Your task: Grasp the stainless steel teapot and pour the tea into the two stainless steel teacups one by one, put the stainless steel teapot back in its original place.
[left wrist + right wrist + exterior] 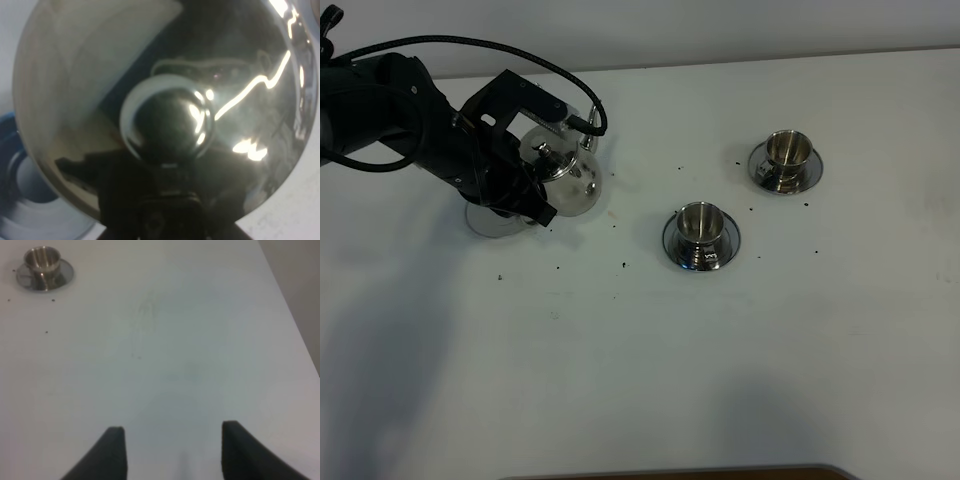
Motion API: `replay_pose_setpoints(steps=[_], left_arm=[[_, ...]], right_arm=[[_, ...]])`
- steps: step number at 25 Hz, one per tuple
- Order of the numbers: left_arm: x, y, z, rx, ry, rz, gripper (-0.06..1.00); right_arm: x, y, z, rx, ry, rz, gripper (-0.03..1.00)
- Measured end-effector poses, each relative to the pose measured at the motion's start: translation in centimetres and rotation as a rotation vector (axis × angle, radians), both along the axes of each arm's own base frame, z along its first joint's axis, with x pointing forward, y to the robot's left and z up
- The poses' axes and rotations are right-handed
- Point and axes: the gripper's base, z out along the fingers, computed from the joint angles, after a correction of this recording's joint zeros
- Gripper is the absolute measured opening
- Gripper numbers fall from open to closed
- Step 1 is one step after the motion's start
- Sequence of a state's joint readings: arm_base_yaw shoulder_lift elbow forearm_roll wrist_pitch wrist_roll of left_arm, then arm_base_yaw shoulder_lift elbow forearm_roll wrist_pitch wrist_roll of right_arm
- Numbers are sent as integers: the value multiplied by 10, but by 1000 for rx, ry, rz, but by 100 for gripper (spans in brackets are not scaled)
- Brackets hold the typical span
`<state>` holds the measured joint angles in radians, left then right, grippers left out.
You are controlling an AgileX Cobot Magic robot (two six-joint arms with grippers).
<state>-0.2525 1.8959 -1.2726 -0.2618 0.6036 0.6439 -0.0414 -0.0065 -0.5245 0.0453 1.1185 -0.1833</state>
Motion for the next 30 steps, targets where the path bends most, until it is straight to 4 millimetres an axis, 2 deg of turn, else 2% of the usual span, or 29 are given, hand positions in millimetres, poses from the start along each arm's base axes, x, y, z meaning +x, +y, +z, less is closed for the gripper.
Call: replay_pose_setpoints(steps=[10,21,26,30], left_arm=[[-3,0,-1,-1,34,8,25],[-6,5,-1,-2,113,114,25],[3,5,11,17,55,68,25],[9,-6,21,27,-27,-35,25]], right_arm=[[0,0,0,0,0,0,43],[0,0,0,0,0,0,43],[0,0,0,0,0,0,43],[0,0,0,0,0,0,43]])
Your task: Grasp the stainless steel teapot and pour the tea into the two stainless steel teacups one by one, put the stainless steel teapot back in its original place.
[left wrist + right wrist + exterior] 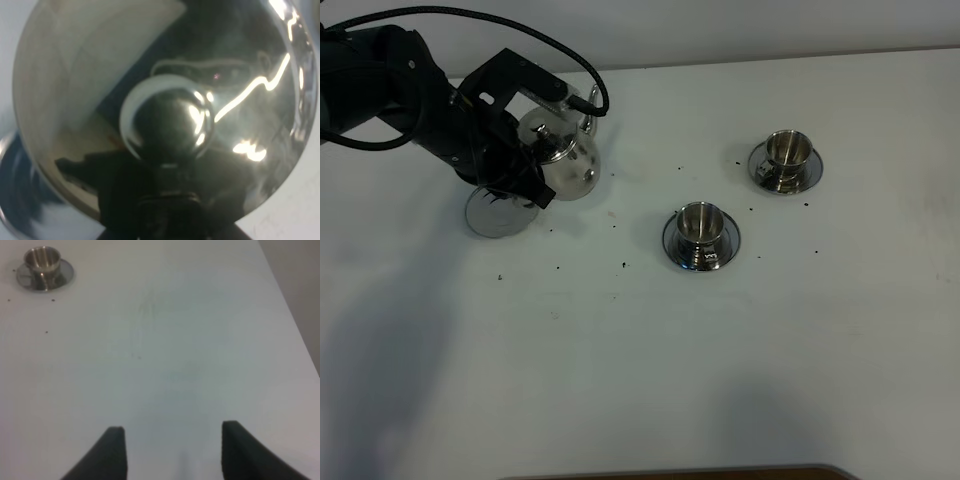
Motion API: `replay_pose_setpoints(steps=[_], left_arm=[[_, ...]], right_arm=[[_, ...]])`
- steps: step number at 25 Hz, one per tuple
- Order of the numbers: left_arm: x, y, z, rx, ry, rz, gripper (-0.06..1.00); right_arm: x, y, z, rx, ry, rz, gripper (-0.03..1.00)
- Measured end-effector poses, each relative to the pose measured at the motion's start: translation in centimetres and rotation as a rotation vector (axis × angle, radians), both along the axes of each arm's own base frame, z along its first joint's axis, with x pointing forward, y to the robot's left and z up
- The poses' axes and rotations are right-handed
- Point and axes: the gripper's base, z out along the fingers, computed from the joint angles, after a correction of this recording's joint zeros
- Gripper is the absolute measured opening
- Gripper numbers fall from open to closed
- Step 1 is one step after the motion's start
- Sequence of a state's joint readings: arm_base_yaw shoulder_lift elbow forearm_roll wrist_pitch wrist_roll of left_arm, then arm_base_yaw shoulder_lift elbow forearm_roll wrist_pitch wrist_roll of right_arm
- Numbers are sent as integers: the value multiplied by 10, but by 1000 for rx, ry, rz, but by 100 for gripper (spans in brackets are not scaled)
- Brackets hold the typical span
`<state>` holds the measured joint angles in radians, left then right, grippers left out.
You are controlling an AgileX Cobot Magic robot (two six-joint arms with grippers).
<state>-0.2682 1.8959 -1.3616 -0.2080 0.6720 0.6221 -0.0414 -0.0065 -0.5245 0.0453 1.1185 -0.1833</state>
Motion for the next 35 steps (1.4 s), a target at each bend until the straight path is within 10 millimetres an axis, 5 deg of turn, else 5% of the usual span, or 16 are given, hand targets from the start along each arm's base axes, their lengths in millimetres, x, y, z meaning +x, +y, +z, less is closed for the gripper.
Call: replay_pose_setpoints(steps=[20,35], left_arm=[[52,-79,-1,77,-191,-328,25],[71,-109,-30,158,-297,-487,25]], right_arm=[[0,0,0,0,0,0,43],[0,0,0,0,0,0,43]])
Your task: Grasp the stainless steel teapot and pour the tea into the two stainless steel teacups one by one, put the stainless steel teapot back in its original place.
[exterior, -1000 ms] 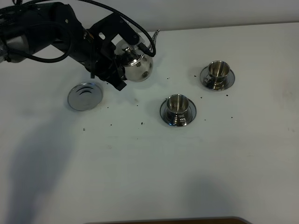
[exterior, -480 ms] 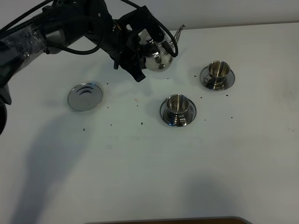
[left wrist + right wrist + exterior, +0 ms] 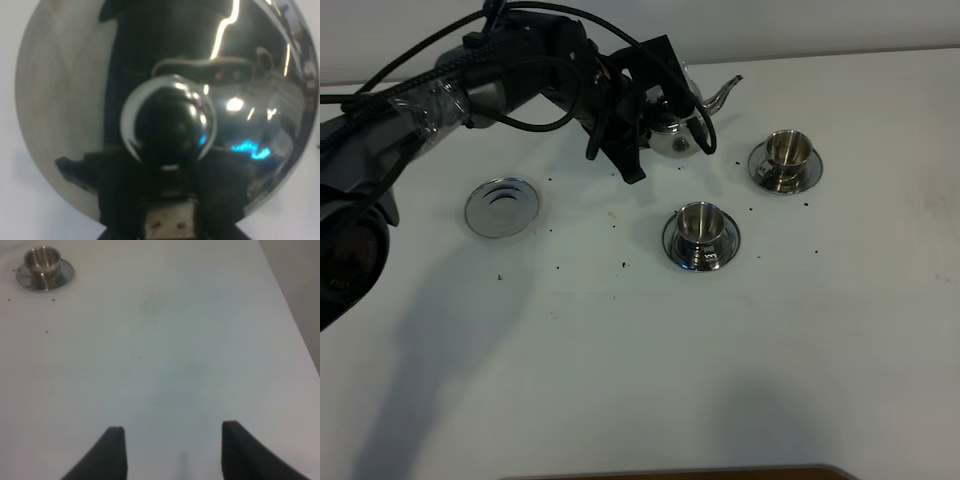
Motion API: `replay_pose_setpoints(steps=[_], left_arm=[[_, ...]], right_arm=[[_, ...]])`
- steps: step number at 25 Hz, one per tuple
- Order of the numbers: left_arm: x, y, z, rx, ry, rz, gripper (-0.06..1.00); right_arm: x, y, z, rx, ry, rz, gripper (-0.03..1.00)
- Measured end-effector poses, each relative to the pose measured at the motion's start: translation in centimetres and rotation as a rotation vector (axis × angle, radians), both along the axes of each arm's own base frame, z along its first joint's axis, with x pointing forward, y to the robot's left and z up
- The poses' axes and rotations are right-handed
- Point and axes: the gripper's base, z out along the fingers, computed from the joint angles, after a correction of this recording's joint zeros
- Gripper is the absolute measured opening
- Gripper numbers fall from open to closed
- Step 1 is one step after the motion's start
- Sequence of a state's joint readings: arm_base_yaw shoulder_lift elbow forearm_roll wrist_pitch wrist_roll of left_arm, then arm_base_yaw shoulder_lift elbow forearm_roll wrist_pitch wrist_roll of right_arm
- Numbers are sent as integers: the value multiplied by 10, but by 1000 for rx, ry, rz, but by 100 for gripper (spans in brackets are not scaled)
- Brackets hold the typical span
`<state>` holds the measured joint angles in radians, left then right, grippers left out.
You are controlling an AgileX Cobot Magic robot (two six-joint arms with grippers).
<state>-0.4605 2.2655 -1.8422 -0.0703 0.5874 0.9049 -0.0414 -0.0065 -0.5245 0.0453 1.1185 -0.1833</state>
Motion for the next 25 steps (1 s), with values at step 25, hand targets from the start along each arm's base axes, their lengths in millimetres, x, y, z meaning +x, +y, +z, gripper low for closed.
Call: replay_pose_setpoints(steps=[25], left_arm=[[1,-17,-3,116,-158,-214,25]], right_arm=[[0,0,0,0,0,0,43]])
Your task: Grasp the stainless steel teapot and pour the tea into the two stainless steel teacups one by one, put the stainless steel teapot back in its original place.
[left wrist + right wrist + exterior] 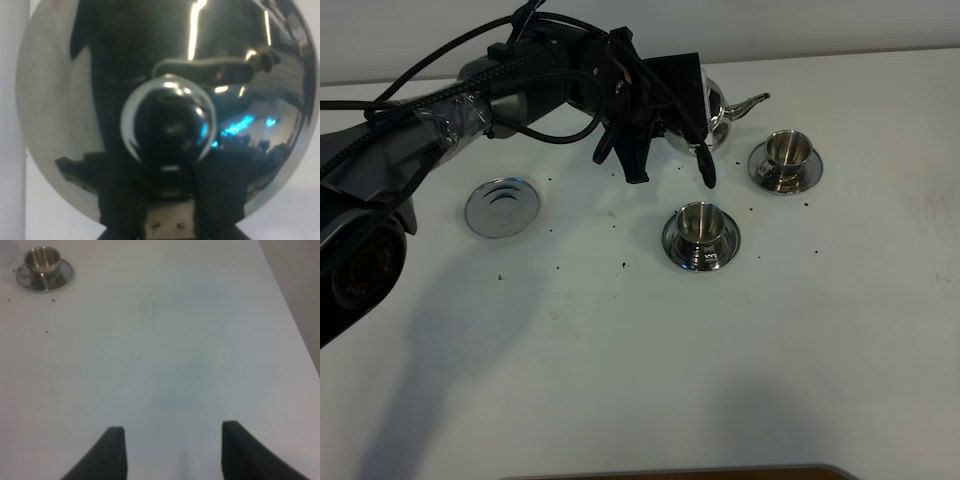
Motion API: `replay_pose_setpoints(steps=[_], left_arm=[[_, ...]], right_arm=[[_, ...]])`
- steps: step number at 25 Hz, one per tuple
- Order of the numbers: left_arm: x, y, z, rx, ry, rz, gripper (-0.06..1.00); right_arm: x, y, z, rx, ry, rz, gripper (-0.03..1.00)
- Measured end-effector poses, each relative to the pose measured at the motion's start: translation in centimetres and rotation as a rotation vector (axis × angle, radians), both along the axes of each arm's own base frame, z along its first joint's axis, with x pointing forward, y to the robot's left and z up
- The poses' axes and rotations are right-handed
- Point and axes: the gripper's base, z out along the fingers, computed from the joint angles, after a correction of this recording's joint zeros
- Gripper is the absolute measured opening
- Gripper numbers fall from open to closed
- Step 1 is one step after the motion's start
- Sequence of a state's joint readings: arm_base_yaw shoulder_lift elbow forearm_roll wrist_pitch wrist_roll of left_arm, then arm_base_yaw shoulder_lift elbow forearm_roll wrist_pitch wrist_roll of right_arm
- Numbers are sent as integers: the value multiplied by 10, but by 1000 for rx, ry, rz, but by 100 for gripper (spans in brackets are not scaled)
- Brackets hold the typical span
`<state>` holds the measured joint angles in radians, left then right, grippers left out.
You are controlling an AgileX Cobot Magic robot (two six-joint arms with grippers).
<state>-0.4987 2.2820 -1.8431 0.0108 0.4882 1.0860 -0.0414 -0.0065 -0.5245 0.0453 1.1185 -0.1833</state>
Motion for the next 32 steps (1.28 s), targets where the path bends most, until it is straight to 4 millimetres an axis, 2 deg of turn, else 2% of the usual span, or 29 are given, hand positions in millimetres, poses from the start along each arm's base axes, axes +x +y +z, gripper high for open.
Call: replay_pose_setpoints(steps=[9,23,32], left_arm=[[10,1,-29,98,-64,-54,25],[19,-4,-20,125,-237,-128,25],[15,-22,-23,85,-229,-121,25]], right_arm=[[0,0,0,0,0,0,43],[0,0,0,0,-1,0,43],[0,0,0,0,0,0,43]])
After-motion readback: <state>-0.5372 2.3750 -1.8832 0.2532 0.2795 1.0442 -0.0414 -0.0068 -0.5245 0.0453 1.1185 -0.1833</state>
